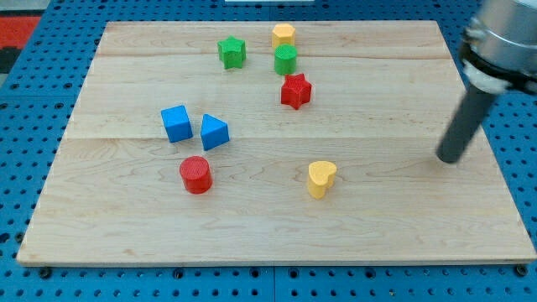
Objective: Move yellow heart to the center
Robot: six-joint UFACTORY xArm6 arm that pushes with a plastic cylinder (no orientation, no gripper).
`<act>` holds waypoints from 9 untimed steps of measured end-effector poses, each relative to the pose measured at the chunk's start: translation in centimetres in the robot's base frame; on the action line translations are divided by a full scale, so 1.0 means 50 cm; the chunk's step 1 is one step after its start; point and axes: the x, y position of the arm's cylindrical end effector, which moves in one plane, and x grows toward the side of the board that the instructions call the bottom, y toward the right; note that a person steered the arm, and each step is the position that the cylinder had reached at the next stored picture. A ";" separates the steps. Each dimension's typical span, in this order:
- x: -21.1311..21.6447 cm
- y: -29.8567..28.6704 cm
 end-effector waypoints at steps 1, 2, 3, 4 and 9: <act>0.109 -0.049; 0.140 -0.185; 0.124 -0.309; 0.116 -0.336; -0.172 -0.379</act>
